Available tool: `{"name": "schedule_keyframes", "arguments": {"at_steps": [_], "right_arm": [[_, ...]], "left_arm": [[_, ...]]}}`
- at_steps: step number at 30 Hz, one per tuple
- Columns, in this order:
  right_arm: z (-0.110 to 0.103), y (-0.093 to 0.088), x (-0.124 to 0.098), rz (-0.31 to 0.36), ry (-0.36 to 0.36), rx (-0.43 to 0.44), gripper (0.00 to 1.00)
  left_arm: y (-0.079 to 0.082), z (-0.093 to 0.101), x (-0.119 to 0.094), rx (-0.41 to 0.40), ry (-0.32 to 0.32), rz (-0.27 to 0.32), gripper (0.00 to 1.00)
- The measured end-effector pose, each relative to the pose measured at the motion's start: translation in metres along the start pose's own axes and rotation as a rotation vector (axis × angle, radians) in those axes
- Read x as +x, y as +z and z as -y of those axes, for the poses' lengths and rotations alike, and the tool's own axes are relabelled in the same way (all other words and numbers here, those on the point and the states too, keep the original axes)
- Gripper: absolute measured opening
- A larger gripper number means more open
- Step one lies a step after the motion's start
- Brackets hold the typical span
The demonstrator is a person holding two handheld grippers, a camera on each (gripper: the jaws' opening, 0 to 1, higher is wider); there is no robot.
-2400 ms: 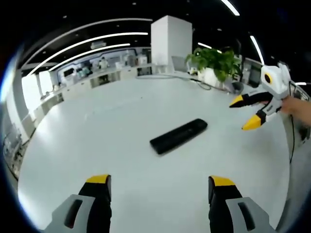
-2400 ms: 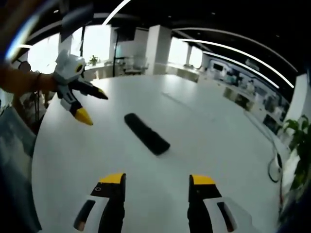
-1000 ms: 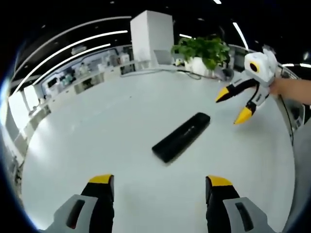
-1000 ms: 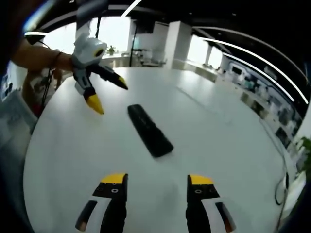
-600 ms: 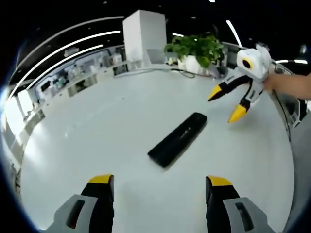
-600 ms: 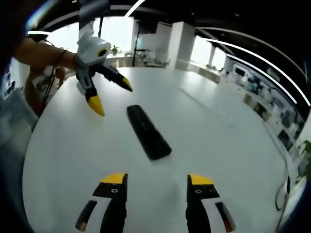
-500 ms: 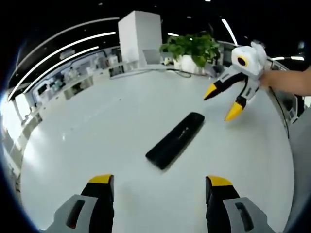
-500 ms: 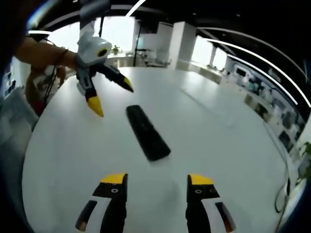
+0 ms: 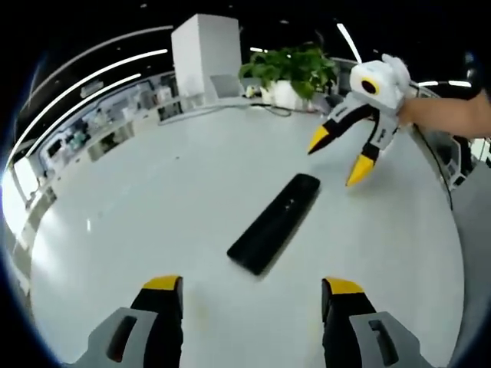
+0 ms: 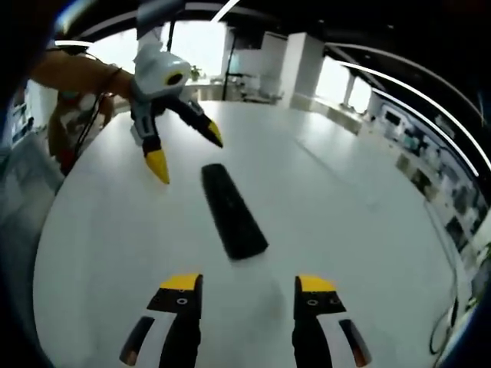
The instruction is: Press the specified remote control buttons in sequence, fully releasing each button before pressing the next.
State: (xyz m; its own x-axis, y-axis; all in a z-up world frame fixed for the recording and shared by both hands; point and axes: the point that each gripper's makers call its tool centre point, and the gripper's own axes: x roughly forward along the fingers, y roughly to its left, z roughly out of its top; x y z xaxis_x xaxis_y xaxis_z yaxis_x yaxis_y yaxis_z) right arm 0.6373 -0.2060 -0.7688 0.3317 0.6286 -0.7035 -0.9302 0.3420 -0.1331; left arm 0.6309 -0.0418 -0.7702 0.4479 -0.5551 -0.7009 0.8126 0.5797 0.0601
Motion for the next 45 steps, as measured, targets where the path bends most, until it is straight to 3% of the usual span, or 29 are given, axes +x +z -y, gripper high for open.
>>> {"name": "schedule_keyframes", "arguments": {"at_steps": [10, 22, 37, 45], "right_arm": [[-0.002, 0.010, 0.009, 0.001, 0.050, -0.022, 0.44], [-0.002, 0.015, 0.017, -0.023, 0.119, -0.059, 0.44], [-0.004, 0.014, 0.025, -0.073, 0.184, -0.102, 0.42], [-0.009, 0.021, 0.033, -0.079, 0.217, -0.126, 0.40]], "left_arm": [[0.007, 0.004, 0.008, 0.009, -0.047, 0.007, 0.75], [0.012, 0.011, 0.015, 0.025, -0.148, -0.007, 0.73], [0.018, 0.010, 0.024, 0.085, -0.196, -0.031, 0.67], [0.020, 0.012, 0.027, 0.090, -0.218, -0.035, 0.65]]}}
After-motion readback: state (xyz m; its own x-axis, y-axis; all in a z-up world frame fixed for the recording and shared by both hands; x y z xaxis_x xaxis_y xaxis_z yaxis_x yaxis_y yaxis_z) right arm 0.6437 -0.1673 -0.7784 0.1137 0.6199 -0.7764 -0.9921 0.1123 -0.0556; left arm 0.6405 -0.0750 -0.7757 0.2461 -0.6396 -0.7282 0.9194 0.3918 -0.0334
